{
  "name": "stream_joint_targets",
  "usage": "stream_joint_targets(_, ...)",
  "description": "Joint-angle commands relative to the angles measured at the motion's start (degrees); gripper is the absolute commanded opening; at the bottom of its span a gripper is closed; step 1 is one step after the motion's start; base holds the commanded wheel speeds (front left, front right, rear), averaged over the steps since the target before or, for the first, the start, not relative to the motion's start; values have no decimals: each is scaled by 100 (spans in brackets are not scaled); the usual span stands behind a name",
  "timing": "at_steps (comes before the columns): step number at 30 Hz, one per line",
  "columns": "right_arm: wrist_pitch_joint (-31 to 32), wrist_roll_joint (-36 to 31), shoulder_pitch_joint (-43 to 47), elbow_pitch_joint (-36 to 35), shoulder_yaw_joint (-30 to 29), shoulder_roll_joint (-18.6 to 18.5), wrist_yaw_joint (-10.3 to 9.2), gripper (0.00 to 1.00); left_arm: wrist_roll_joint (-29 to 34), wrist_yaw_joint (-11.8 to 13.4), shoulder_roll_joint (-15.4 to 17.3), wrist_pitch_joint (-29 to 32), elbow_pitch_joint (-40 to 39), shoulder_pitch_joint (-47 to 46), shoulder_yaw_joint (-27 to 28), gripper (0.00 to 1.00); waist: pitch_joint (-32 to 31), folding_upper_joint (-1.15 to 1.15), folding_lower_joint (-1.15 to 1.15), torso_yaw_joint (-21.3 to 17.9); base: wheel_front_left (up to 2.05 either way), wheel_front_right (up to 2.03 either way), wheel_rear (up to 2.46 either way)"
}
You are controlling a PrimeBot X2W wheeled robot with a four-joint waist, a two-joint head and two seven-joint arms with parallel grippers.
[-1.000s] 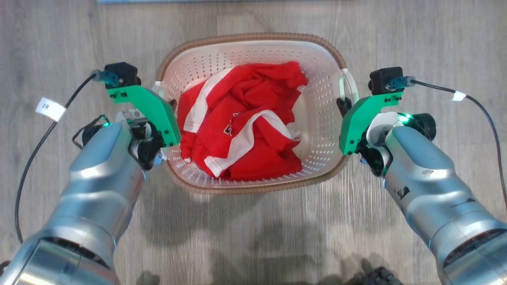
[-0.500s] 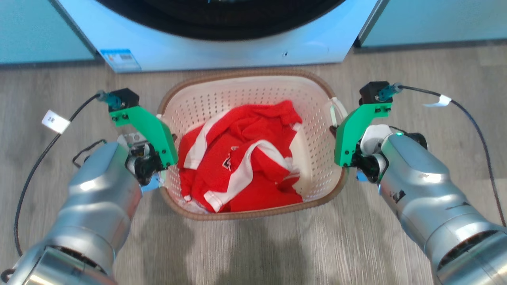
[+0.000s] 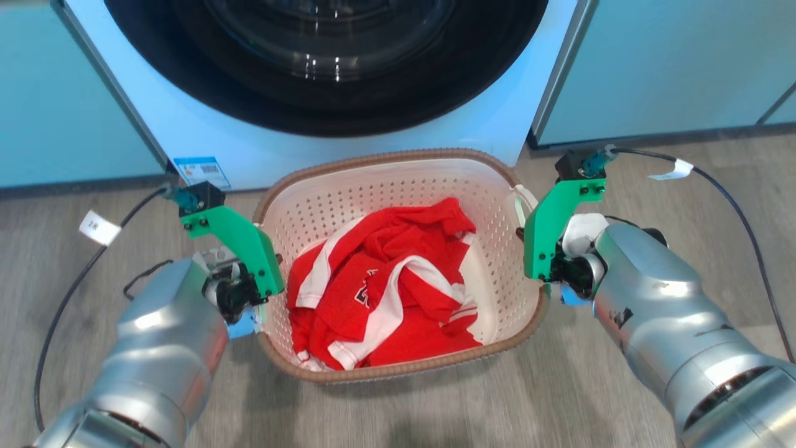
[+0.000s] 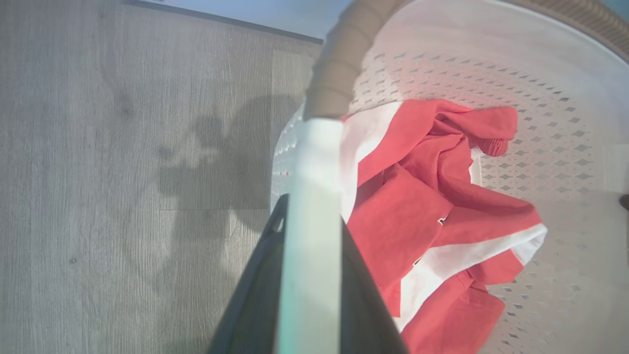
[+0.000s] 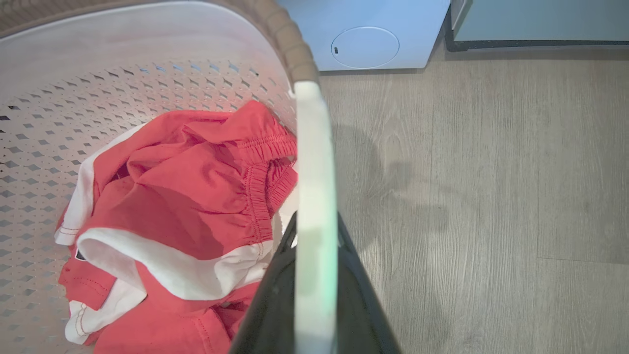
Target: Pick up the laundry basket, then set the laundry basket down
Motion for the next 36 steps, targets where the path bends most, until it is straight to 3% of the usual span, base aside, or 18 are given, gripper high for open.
stream_joint_targets(1,-24,20,42,31,24,-92,-34,0,-95,-77,286,-16,-71,-242,194,0,-115,0,1,-25,0,0,0)
stream_joint_targets(17,110,539,628,-184,358,-89,-34,0,-199,-77,271,202,-6,275,71,0,-705,0,1,-51,0,0,0)
stream_joint_targets(36,149,942,652,-153,696,-89,-34,0,-308,-77,291,225,15,333,27,0,-805,0,1,-90,0,0,0)
